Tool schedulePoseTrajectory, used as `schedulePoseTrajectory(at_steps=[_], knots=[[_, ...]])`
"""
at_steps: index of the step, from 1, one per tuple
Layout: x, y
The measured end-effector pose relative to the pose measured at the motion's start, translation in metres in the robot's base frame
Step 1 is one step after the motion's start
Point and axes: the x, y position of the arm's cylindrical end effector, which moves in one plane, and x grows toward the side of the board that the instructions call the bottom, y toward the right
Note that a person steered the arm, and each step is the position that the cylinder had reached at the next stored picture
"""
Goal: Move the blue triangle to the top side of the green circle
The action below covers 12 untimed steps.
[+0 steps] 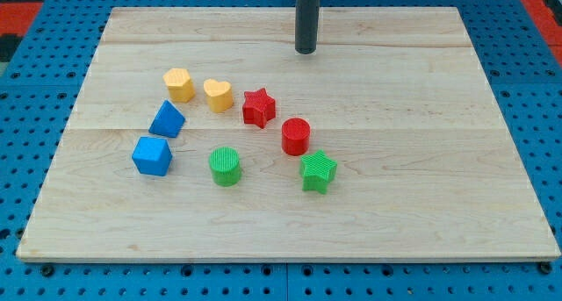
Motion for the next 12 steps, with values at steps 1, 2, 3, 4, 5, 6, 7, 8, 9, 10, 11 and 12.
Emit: schedulePoseTrajectory(at_steps=[1,2,3,4,5,6,7,8,9,10,11,12], knots=[[0.0,0.0],[-0.008,-0.009],[-0.01,-0.05],[0.025,-0.112],[0.05,-0.186],[0.054,-0.24],[0.077,-0.273],[0.124,-0.262],[0.154,-0.247],[0.158,-0.232],[0.155,-0.226],[0.15,-0.236]])
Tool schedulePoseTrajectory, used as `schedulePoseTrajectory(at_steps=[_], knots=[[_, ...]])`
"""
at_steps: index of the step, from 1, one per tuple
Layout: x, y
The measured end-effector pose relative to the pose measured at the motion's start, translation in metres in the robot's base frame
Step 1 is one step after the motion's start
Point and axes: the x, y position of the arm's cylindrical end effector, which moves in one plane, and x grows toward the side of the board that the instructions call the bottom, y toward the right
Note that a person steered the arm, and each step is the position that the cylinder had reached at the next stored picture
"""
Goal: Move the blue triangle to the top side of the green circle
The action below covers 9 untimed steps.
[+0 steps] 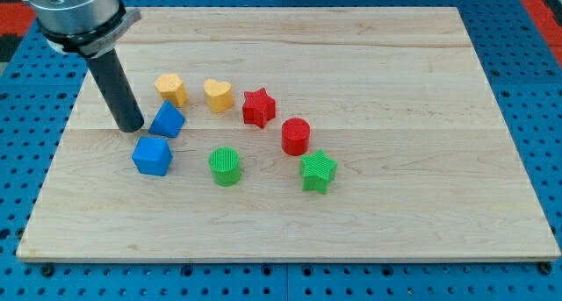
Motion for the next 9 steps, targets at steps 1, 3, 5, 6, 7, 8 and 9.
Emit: schedulePoseTrajectory(at_steps=[1,3,5,6,7,8,9], knots=[[0.0,0.041],[-0.007,0.022],[-0.025,0.06],[-0.02,0.099],[-0.013,0.105],[0.004,0.113],[0.0,0.075]])
